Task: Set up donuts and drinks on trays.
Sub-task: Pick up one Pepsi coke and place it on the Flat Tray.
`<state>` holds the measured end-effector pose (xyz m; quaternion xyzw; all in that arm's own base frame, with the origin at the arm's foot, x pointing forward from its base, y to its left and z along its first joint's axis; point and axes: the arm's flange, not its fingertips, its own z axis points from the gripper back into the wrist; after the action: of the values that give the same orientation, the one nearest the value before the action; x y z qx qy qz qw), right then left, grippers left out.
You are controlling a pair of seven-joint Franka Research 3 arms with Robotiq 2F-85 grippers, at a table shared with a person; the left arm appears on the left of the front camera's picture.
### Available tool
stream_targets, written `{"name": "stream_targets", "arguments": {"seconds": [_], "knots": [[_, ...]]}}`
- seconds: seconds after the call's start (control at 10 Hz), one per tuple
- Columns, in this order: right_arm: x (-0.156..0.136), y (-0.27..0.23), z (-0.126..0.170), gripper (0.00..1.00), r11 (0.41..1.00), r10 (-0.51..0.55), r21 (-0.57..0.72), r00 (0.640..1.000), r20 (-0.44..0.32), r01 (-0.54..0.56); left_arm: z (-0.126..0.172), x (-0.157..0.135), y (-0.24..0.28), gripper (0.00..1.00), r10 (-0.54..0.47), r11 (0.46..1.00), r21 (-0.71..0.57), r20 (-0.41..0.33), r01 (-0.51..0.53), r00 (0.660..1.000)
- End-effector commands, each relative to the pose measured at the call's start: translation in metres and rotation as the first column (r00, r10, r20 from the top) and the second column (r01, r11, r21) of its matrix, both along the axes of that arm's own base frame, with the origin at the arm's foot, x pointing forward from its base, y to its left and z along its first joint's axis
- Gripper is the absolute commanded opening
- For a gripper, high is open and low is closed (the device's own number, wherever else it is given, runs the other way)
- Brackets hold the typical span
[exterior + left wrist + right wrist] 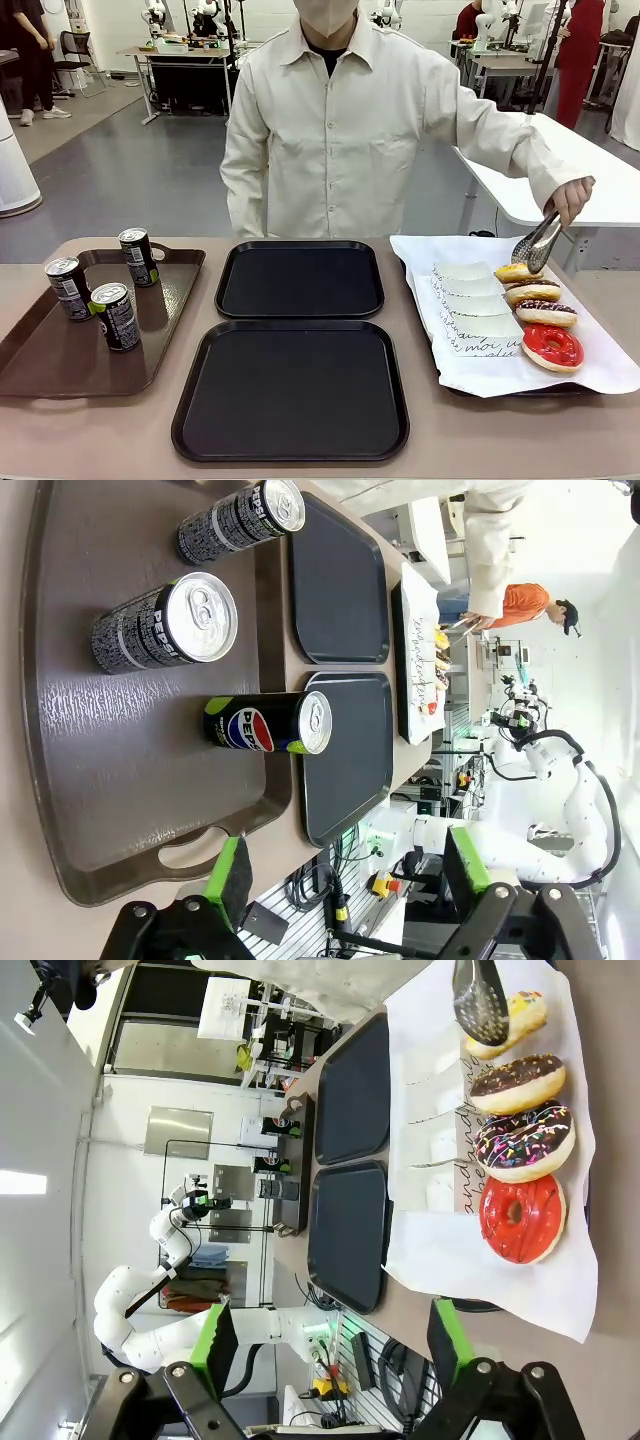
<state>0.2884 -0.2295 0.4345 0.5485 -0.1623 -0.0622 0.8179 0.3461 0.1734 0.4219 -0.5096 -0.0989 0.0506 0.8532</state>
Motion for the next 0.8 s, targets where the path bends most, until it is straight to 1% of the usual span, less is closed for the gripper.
{"name": "stream_targets", "arguments": {"seconds": [0.0,0.1,0.2,0.3,0.4,0.5,0.6,0.7], "knots": [[0.001,-0.002,0.003,1.00,1.000,0.000,0.019,1.000,0.013,0.000,0.014,0.008,-0.023,1.00,-0.008,0.995,0.097,-0.003,0.008,1.000],[0.001,-0.002,0.003,1.00,1.000,0.000,0.019,1.000,0.013,0.000,0.029,0.018,-0.053,1.00,-0.047,0.976,0.212,-0.038,0.054,0.998],[0.001,-0.002,0.003,1.00,1.000,0.000,0.019,1.000,0.013,0.000,0.036,0.024,-0.084,1.00,-0.105,0.930,0.342,-0.104,0.134,0.989],[0.001,-0.002,0.003,1.00,1.000,0.000,0.019,1.000,0.013,0.000,0.036,0.029,-0.114,1.00,-0.145,0.854,0.471,-0.188,0.219,0.971],[0.001,-0.002,0.003,1.00,1.000,0.000,0.019,1.000,0.013,0.000,0.034,0.033,-0.144,1.00,-0.167,0.779,0.559,-0.252,0.284,0.953],[0.001,-0.002,0.003,1.00,1.000,0.000,0.019,1.000,0.013,0.000,0.030,0.036,-0.176,1.00,-0.154,0.694,0.654,-0.273,0.301,0.950],[0.001,-0.002,0.003,1.00,1.000,0.000,0.019,1.000,0.013,0.000,0.025,0.036,-0.200,1.00,-0.142,0.633,0.710,-0.284,0.307,0.948],[0.001,-0.002,0.003,1.00,1.000,0.000,0.019,1.000,0.013,0.000,0.019,0.036,-0.222,1.00,-0.122,0.596,0.751,-0.263,0.283,0.957]]}}
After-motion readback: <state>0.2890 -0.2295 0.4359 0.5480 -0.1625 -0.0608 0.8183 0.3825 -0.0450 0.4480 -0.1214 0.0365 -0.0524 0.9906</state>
